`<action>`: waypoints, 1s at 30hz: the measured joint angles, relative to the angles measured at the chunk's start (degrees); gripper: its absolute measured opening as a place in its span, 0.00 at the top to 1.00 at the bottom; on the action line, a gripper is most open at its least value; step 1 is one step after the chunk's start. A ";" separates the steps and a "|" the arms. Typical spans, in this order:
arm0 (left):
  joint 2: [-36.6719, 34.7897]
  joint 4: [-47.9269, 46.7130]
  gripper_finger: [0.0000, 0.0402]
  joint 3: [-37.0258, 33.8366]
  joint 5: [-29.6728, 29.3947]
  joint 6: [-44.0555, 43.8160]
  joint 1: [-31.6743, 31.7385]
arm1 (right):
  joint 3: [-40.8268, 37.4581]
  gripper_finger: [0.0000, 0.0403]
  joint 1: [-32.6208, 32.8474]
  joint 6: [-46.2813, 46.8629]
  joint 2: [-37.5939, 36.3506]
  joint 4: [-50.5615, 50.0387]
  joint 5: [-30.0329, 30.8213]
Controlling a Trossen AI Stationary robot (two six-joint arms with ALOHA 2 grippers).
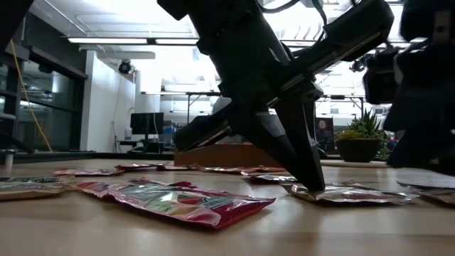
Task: Pick & Place Tea
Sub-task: Put the brown tea bag into the left section of the wooden organizer
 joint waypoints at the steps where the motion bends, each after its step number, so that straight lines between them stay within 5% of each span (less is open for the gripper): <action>1: 0.00 0.01 1.00 0.00 0.01 0.00 0.00 | 0.01 0.50 -0.61 -0.16 0.91 1.04 -0.69; 8: 0.00 0.00 1.00 -0.04 -0.11 0.09 0.00 | 2.25 0.41 -4.76 -3.66 5.49 3.46 -7.76; 17: -0.02 -1.00 1.00 -0.07 -0.42 0.13 -0.02 | 12.15 0.41 -8.59 -10.37 12.87 -6.40 -16.44; 30: -0.09 -0.97 1.00 -1.01 -0.04 1.07 -0.28 | 13.23 0.46 -9.10 -11.64 13.39 -9.62 -18.37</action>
